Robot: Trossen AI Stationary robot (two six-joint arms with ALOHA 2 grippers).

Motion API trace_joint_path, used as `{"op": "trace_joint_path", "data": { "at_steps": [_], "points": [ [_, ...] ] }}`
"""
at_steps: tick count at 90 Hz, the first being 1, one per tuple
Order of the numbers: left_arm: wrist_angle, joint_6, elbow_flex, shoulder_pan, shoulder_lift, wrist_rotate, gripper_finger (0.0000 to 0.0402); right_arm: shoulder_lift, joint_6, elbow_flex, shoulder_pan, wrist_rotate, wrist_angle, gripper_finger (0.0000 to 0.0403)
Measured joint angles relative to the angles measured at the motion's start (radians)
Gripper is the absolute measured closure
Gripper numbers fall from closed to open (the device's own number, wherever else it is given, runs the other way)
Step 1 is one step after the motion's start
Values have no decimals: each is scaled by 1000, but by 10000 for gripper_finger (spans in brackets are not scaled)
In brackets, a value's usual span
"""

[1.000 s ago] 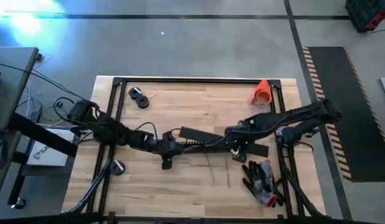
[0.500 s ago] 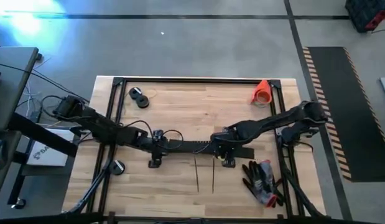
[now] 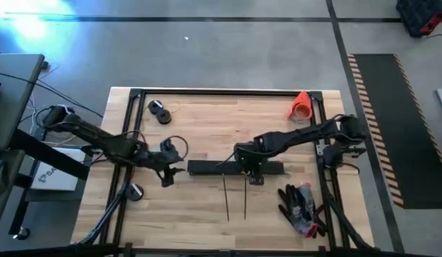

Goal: Ziptie cables
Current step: Close the black cable duct

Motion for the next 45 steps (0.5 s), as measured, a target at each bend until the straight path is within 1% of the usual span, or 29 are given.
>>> {"op": "trace_joint_path", "data": {
  "at_steps": [6,13,20,33,45],
  "points": [
    [23,-13,0,-7,-11,-32,240,36,-25,39,-6,8,-32,204],
    [40,-18,-3,-7,-4,-40,251,74,-53,74,-10,16,-88,204],
    [124,-18,-30,-4,18,-43,267,99,-68,92,-13,16,-119,204],
    [294,-25,-116,10,73,-58,297,109,-58,94,-13,20,-125,204],
    [353,-26,-149,28,110,-88,319,109,-36,94,-15,31,-121,204]
  ]
}}
